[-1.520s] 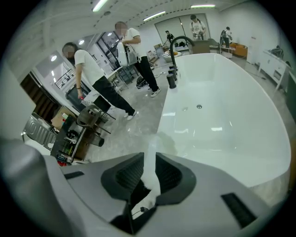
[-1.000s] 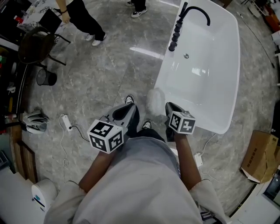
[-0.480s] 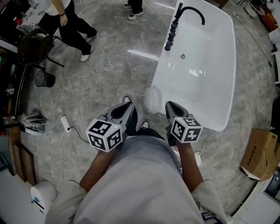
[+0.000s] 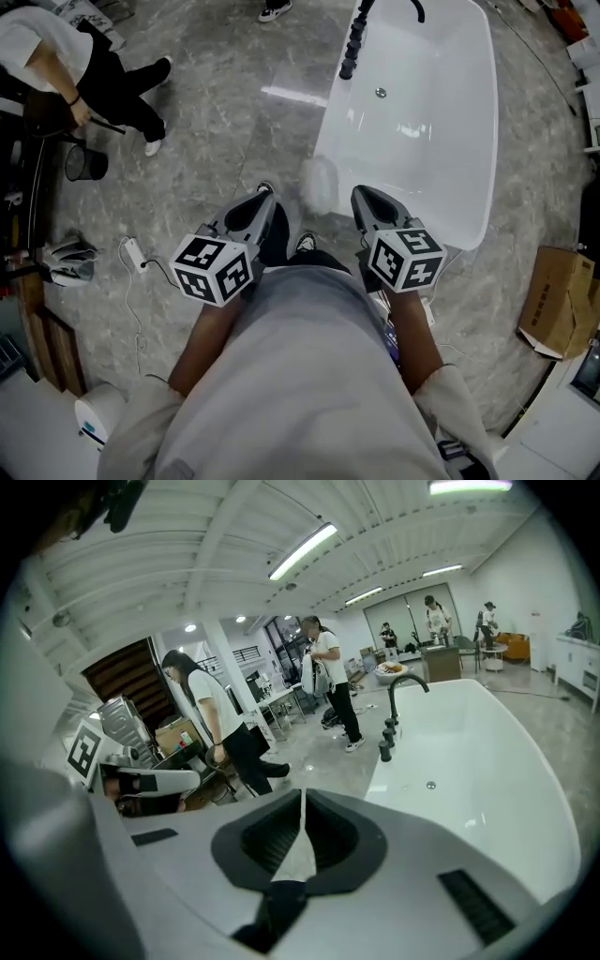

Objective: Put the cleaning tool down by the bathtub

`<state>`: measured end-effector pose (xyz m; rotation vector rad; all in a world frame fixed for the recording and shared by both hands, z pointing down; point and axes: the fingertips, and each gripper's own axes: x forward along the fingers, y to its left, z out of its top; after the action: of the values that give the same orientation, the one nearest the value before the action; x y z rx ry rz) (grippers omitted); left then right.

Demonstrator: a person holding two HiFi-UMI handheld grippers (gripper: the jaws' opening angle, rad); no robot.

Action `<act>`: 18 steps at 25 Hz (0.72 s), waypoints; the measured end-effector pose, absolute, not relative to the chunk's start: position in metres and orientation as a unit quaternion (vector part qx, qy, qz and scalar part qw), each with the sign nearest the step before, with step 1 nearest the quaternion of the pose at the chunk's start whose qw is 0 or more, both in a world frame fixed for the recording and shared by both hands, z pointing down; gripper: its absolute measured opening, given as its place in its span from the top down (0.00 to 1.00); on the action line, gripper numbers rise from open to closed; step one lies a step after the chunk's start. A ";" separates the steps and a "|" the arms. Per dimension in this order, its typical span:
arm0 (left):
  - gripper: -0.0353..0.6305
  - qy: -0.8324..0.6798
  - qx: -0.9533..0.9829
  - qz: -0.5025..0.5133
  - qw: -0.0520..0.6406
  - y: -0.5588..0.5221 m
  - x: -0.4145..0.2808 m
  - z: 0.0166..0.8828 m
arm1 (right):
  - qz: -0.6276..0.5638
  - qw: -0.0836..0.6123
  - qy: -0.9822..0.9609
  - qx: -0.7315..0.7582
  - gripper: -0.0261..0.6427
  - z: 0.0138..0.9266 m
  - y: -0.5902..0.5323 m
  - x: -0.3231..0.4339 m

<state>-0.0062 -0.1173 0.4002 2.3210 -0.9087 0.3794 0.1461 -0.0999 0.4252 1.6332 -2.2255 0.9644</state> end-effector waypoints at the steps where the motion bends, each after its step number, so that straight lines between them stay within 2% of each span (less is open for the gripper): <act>1: 0.94 -0.344 0.877 0.143 0.305 -0.117 -0.006 0.401 | 0.325 0.109 -0.759 0.554 0.93 0.423 -0.099 0.146; 18: 0.94 -0.350 0.877 0.140 0.298 -0.118 -0.005 0.396 | 0.295 0.124 -0.792 0.520 0.94 0.398 -0.088 0.143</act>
<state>-0.0052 -0.1178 0.3960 2.3297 -0.9288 0.3715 0.1427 -0.0883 0.3984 1.5163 -2.3090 0.8597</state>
